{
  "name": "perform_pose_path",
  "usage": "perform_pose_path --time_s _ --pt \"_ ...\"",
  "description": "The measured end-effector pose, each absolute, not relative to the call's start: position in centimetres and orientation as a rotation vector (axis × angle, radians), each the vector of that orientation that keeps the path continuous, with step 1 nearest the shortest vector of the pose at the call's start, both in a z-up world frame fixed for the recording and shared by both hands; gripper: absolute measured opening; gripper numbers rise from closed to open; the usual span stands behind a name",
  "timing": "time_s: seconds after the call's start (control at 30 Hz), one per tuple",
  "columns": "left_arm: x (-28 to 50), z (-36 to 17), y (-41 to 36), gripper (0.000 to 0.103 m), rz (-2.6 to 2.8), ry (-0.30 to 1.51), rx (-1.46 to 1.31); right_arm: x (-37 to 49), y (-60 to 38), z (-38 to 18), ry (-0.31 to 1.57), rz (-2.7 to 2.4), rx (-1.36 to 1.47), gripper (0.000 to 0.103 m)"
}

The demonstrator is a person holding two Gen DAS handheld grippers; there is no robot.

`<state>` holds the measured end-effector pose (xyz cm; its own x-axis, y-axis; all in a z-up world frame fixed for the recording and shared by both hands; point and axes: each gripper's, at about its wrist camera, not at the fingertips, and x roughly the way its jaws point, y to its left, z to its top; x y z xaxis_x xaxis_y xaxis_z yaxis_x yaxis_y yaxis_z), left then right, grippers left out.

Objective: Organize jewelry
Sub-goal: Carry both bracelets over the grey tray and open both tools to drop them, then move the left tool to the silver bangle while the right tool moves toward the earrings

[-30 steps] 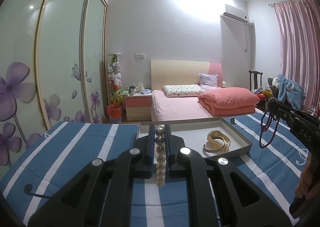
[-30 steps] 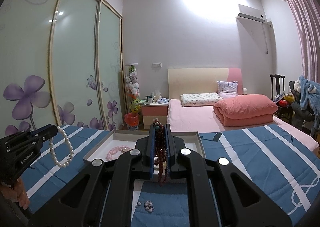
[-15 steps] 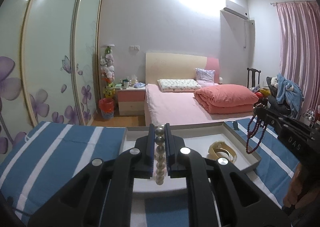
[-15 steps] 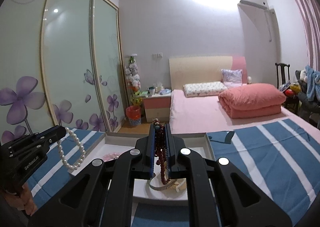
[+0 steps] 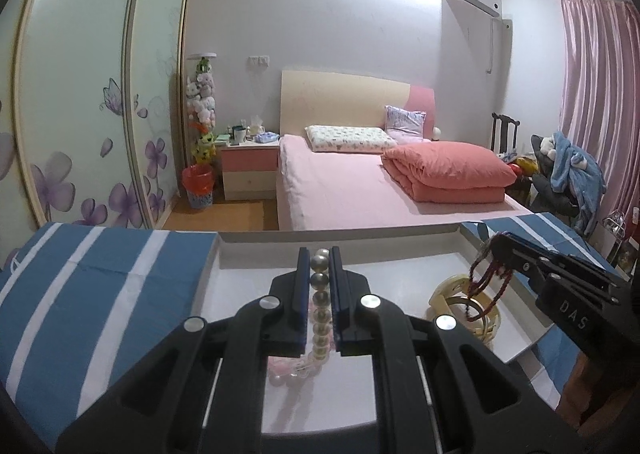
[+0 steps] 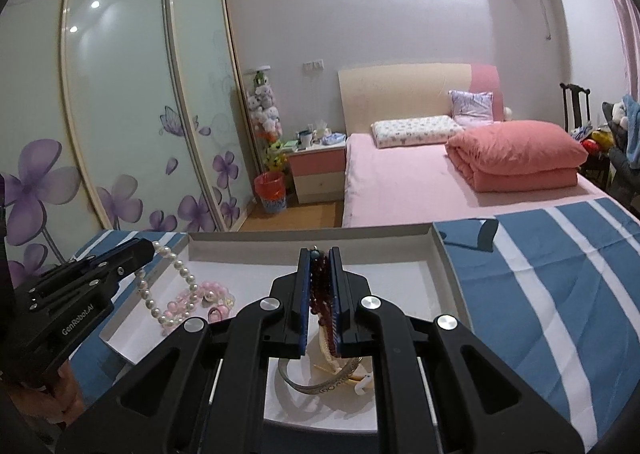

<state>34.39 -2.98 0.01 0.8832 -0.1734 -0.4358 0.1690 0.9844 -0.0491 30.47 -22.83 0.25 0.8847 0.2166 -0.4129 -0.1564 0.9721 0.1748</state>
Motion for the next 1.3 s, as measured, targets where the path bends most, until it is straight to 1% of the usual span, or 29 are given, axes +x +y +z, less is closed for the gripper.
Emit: perform_pose_path --time_s 0.1,0.13,0.17,0.2,0.23,0.27,0.67,0.73,0.8,0.97,1.07,1.13,1.2,1.3 --pt "34.9 -0.4 -3.3 0.010 -0.190 0.467 -0.010 30.8 -22.7 0.0 0.461 0.206 0.139 0.011" --pt "35.0 -0.5 -3.4 0.011 -0.191 0.474 -0.013 30.8 -22.6 -0.1 0.465 0.212 0.137 0.013" --pt "35.0 -0.6 -3.5 0.011 -0.191 0.474 -0.016 30.9 -22.6 -0.1 0.467 0.214 0.137 0.023" --pt "35.1 -0.7 -3.5 0.014 -0.192 0.473 -0.019 30.8 -22.7 0.0 0.463 0.213 0.141 0.041" --pt "35.1 -0.7 -3.5 0.018 -0.192 0.475 -0.020 30.5 -22.8 0.1 0.453 0.210 0.146 0.049" --pt "35.1 -0.8 -3.4 0.019 -0.191 0.475 -0.023 30.4 -22.9 0.1 0.445 0.208 0.147 0.053" --pt "34.0 0.1 -1.9 0.020 -0.174 0.469 -0.057 29.6 -23.4 0.9 0.415 0.198 0.135 0.053" --pt "32.9 0.4 -1.5 0.024 -0.176 0.466 -0.054 28.9 -23.5 1.3 0.405 0.200 0.138 0.053" --pt "31.3 0.6 -1.0 0.031 -0.180 0.464 -0.044 27.8 -23.7 1.7 0.396 0.203 0.139 0.053" --pt "26.8 0.7 0.0 0.037 -0.220 0.486 -0.049 24.2 -23.9 2.4 0.359 0.204 0.123 0.053" --pt "23.4 0.4 0.4 0.043 -0.245 0.498 -0.056 21.6 -24.3 2.8 0.336 0.207 0.128 0.053" --pt "21.3 0.1 0.5 0.052 -0.268 0.511 -0.066 19.8 -24.6 2.9 0.323 0.206 0.133 0.053" --pt "19.3 -0.4 0.4 0.057 -0.303 0.535 -0.074 18.1 -24.7 2.8 0.321 0.205 0.140 0.053" --pt "16.8 -1.6 -0.4 0.063 -0.366 0.591 -0.063 15.9 -24.6 2.3 0.334 0.211 0.154 0.053"
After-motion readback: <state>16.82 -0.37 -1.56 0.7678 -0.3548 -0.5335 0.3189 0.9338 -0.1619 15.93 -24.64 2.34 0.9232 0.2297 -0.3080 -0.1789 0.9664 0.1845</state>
